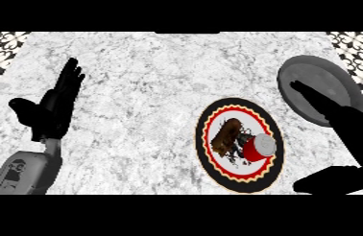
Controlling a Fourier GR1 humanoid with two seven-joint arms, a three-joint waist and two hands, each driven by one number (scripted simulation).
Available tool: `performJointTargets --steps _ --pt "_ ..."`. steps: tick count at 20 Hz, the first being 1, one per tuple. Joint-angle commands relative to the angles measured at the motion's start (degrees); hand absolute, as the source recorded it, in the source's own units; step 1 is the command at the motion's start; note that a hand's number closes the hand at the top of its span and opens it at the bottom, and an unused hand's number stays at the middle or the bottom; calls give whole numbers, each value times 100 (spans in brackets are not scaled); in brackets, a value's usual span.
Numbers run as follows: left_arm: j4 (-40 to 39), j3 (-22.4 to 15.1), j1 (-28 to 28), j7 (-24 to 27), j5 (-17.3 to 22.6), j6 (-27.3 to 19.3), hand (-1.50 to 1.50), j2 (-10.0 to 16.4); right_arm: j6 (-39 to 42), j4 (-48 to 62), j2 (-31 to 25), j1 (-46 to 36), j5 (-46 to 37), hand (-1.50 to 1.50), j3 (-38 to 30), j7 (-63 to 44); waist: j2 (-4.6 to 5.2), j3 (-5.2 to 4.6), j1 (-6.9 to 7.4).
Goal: Pick the can from the plate and place it in the pan
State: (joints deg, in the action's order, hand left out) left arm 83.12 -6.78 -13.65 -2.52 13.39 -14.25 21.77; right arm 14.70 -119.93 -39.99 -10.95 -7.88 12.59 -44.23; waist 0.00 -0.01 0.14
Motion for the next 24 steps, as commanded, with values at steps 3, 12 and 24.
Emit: performJointTargets --steps 3,12,24 --pt "320 167 131 -255 -212 123 0 -111 313 229 537 449 -495 -150 59 444 -5 2 -19" --pt "25 269 -198 -281 -595 193 0 -442 1004 810 1105 12 -928 -150 273 554 2 1 -10" --pt "471 457 144 -451 -834 284 0 -561 1738 1042 1293 126 -1958 -150 636 240 -8 1 -4"
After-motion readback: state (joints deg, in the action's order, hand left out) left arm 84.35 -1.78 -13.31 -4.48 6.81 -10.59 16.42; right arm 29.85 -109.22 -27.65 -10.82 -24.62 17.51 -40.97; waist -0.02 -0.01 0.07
